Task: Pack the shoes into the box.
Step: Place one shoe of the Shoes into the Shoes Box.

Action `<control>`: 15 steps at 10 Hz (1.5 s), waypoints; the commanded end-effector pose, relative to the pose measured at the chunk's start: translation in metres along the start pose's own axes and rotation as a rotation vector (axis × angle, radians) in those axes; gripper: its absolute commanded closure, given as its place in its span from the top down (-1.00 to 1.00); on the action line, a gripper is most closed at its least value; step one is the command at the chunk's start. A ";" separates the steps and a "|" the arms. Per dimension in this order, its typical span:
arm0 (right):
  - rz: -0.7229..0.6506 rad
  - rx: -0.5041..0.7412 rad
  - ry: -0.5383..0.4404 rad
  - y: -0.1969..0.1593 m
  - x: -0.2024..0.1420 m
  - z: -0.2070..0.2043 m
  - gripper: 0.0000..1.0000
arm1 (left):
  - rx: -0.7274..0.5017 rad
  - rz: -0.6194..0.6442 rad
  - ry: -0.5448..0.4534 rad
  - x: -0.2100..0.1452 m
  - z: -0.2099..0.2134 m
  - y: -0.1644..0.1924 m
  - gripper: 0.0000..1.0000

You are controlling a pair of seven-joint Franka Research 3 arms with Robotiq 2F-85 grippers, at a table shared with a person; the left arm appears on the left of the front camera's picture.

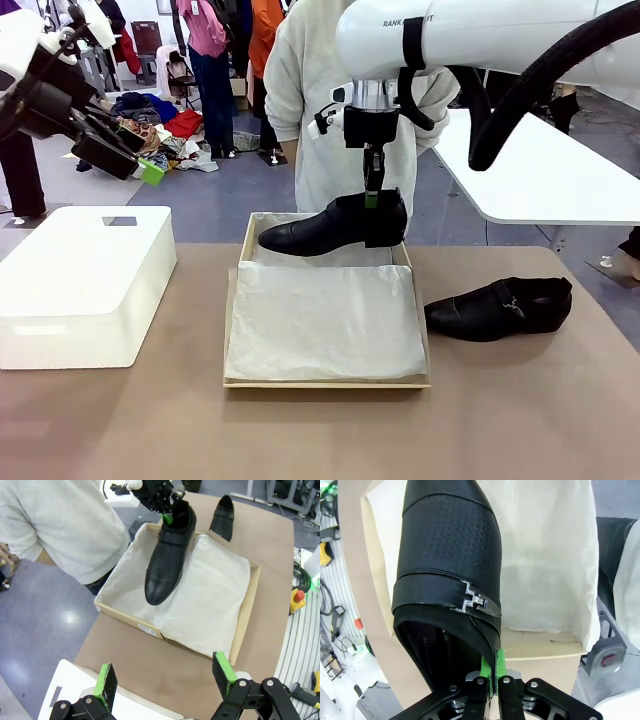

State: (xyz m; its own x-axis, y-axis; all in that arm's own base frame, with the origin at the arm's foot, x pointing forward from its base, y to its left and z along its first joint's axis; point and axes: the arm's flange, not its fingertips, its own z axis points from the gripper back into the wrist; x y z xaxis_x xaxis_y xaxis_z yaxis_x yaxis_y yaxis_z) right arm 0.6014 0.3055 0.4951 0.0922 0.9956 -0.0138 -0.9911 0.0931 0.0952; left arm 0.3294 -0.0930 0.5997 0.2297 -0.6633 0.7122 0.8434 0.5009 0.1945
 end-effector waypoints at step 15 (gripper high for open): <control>-0.059 -0.046 0.009 -0.066 0.025 -0.057 -1.00 | -0.012 -0.007 -0.010 -0.001 0.000 0.001 1.00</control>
State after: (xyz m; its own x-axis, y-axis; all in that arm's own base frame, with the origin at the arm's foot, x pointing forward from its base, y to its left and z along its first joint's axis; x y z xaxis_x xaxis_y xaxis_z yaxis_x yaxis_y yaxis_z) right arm 0.6506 0.3176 0.4224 0.1379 0.9904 0.0115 -0.9879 0.1367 0.0726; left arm 0.3294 -0.0929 0.5998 0.2297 -0.6632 0.7123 0.8434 0.5009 0.1945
